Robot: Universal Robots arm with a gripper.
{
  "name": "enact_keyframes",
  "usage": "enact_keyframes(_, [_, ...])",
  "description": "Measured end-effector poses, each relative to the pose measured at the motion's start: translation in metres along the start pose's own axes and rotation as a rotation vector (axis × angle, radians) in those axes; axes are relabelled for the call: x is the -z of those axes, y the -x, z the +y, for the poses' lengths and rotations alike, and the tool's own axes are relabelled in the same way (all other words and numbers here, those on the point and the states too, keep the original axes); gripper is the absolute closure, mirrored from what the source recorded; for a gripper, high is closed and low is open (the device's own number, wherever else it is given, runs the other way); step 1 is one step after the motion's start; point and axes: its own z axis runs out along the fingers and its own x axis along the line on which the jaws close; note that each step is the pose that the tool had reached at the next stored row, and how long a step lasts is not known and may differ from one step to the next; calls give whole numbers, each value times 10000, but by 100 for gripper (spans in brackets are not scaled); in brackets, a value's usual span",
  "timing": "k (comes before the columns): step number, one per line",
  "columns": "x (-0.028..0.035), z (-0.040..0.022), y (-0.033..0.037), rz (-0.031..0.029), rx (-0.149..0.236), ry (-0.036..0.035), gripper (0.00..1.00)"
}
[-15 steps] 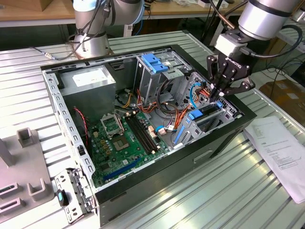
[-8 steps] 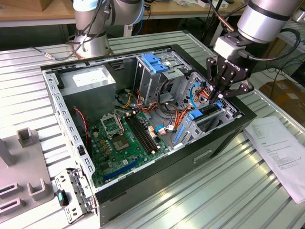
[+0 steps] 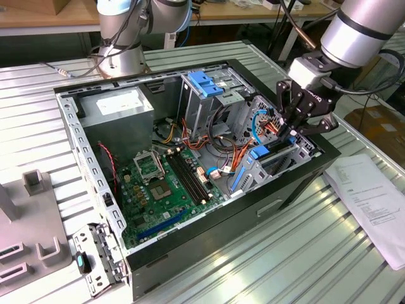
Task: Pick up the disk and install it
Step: 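Insert the first disk wire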
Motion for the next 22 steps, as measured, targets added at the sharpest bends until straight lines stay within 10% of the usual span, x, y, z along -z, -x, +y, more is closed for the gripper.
enact_keyframes(22, [-30, 8, 2, -41, -104, -5, 83])
